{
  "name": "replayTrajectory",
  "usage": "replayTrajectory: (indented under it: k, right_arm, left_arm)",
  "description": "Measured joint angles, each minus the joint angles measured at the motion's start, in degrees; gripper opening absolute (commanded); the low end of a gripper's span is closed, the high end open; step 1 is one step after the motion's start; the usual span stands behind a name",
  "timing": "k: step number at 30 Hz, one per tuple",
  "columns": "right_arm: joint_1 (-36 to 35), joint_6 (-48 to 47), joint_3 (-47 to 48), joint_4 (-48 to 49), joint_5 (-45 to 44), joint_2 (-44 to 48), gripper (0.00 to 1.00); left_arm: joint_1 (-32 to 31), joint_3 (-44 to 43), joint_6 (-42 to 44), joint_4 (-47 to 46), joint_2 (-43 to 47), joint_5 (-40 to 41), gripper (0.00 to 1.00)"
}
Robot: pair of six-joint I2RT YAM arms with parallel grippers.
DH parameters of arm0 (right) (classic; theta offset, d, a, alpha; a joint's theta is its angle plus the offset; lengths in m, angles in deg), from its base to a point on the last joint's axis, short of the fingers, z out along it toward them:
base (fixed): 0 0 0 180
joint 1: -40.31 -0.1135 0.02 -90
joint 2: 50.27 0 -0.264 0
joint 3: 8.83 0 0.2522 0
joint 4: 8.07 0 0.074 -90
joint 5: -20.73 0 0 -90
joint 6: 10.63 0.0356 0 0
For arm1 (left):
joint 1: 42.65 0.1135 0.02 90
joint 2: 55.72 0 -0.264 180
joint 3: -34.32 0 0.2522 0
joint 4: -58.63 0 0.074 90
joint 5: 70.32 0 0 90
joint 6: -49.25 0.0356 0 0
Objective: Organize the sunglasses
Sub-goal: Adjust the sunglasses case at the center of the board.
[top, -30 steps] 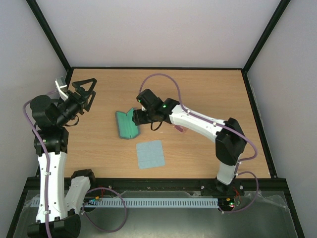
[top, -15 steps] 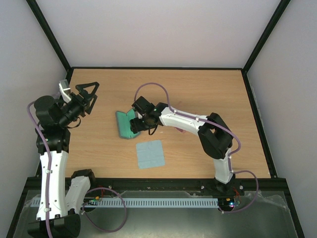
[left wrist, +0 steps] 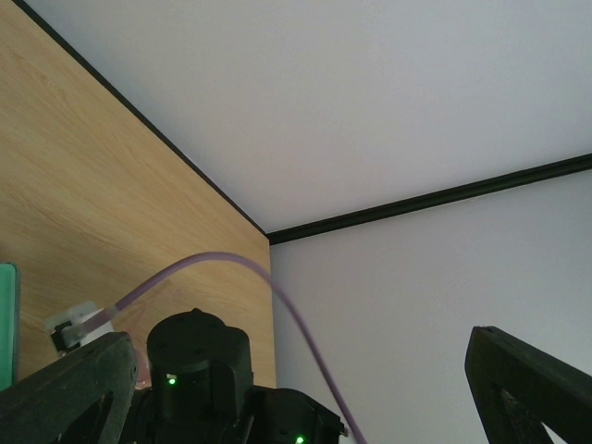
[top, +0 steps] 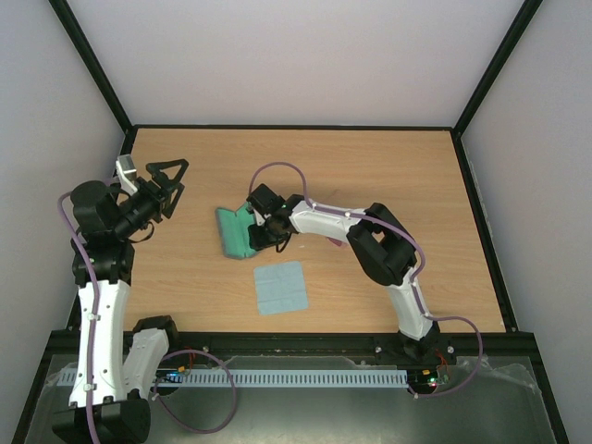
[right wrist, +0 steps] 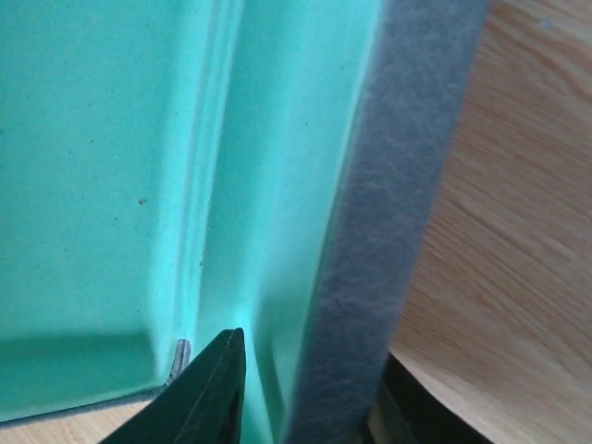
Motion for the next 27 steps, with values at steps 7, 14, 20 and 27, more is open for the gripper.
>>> replayTrajectory:
  k: [7, 14, 20, 27]
  right_arm:
    - [0.17, -4.33, 2.56, -2.43, -4.72, 0.0, 0.13]
    - [0.17, -12.79, 5.92, -5.75, -16.52, 0.11, 0.12]
    - [0.11, -21.66, 5.2, -4.79, -29.86, 0.9, 0.13]
    - [0.11, -32.87, -0.61, 2.34, -40.65, 3.1, 0.27]
  left_arm:
    - [0.0, 1.88, 0.57, -0.24, -0.09, 0.0, 1.0]
    - [-0.2, 3.89, 1.4, -0.42, -0.68, 0.0, 1.0]
    - [-2.95, 7.26, 2.23, -0.48, -0.68, 1.09, 0.99]
    - [-8.55, 12.81, 2.73, -0.85, -0.63, 4.04, 0.99]
